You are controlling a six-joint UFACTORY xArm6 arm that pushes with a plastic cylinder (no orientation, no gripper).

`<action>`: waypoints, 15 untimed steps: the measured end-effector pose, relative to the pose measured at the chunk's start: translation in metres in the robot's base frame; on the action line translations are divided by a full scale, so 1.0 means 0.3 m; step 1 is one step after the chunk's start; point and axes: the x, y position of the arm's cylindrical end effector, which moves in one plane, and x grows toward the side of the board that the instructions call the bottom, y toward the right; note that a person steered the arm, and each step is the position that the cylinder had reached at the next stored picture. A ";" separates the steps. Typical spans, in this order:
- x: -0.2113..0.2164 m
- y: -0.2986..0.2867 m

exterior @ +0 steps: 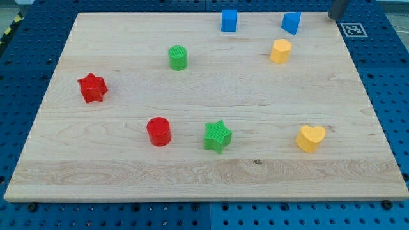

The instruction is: Keep blue blocks on top left to yellow hexagon

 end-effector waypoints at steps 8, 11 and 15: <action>0.013 -0.231; 0.053 -0.305; 0.053 -0.525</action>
